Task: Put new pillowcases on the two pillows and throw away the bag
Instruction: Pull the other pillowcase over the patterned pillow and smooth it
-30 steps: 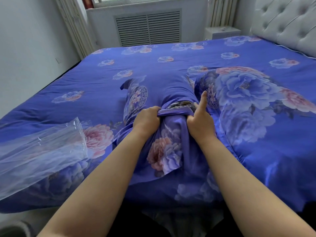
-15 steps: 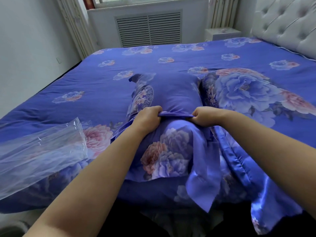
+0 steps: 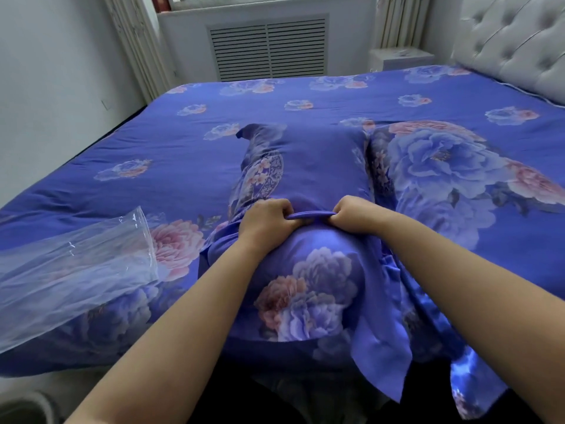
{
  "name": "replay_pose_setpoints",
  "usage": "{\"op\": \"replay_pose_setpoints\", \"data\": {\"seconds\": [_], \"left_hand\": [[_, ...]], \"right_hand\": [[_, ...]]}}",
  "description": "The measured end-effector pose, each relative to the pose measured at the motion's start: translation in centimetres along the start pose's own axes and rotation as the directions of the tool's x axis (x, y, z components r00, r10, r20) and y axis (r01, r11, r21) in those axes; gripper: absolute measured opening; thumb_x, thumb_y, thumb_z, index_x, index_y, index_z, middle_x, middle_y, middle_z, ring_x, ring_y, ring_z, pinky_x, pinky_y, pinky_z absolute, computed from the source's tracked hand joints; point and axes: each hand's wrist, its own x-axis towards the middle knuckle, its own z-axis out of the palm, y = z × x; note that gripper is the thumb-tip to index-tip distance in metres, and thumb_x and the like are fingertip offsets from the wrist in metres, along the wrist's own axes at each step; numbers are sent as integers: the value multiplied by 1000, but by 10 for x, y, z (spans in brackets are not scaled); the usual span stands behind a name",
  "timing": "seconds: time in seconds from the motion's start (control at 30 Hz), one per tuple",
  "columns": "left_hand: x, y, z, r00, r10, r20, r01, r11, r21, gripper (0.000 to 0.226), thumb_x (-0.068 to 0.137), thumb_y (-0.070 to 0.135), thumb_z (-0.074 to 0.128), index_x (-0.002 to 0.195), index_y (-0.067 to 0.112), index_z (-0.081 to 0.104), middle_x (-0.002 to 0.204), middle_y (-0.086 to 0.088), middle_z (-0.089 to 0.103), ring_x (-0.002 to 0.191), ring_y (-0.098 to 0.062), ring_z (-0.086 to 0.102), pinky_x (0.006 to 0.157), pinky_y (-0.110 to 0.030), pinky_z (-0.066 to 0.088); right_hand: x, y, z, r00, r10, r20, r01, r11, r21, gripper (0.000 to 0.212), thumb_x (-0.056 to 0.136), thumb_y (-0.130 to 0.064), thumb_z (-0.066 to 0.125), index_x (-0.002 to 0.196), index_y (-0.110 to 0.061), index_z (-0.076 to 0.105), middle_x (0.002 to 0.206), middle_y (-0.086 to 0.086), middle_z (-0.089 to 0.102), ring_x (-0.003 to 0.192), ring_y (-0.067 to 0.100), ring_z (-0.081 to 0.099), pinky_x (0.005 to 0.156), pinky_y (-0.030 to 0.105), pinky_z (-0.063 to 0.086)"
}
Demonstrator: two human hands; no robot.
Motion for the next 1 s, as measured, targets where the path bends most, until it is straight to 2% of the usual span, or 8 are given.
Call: {"op": "replay_pose_setpoints", "data": {"seconds": [0.13, 0.23, 0.33, 0.47, 0.6, 0.67, 0.83, 1.0], "left_hand": [[-10, -29, -15, 978, -207, 36, 209, 976, -55, 68, 64, 73, 65, 115, 29, 52, 128, -2, 42, 124, -27, 39, 104, -42, 35], [-20, -47, -24, 873, -399, 279, 467, 850, -244, 117, 63, 69, 69, 150, 25, 5, 154, -3, 20, 140, -26, 26, 111, -39, 25], [-25, -60, -14, 861, -393, 324, 472, 854, -220, 118, 62, 75, 66, 150, 31, 1, 153, -5, 28, 137, -28, 34, 108, -39, 31], [-37, -57, 0, 924, -359, 129, 381, 873, -304, 100, 62, 75, 63, 142, 24, 31, 136, -9, 53, 121, -31, 51, 94, -40, 44], [-44, -53, -14, 922, -311, -232, 218, 910, -353, 67, 73, 62, 66, 123, 21, 48, 114, -9, 65, 101, -33, 59, 71, -36, 43], [-42, -58, -23, 913, -344, -221, 250, 898, -363, 67, 71, 63, 67, 121, 24, 46, 113, -8, 65, 101, -32, 60, 74, -36, 45], [-59, -79, -26, 896, -425, -129, 396, 896, -200, 72, 72, 67, 62, 125, 22, 49, 120, -9, 49, 112, -31, 53, 92, -39, 42], [-99, -87, -14, 939, -68, -336, -24, 964, -263, 30, 81, 41, 63, 99, 18, 59, 109, 6, 56, 107, -12, 53, 95, -22, 39]], "right_hand": [[-12, -1, 9, 946, 107, -305, -155, 978, -138, 63, 79, -64, 54, 118, -15, 48, 121, 10, 54, 111, 32, 52, 82, 39, 41], [-13, 18, 26, 918, 344, -199, -294, 924, 243, 123, 55, -84, 57, 147, -16, 11, 149, 12, 23, 135, 34, 30, 107, 48, 31], [-10, 31, 40, 940, 334, -72, -242, 800, 549, 137, 43, -82, 67, 150, -21, 6, 152, 6, 30, 134, 28, 38, 110, 45, 32], [-13, 26, 44, 928, 227, -294, -2, 795, 606, 91, 56, -66, 70, 133, -23, 47, 126, 0, 60, 114, 21, 57, 98, 38, 45], [-12, 15, 38, 877, 70, -475, 270, 746, 609, 70, 71, -47, 73, 132, -18, 53, 122, -1, 63, 110, 12, 58, 95, 28, 46], [-4, 7, 30, 855, -8, -518, 323, 790, 521, 48, 82, -33, 71, 125, -16, 59, 120, 1, 63, 109, 12, 59, 93, 22, 43], [16, -13, 21, 924, -90, -372, 133, 987, 92, 27, 89, -34, 58, 111, -20, 65, 120, 8, 62, 112, 27, 56, 93, 35, 44], [14, -13, 25, 937, -274, -219, 300, 949, 94, 13, 91, -22, 55, 99, -13, 51, 125, 11, 56, 121, 24, 50, 94, 30, 36]]}}
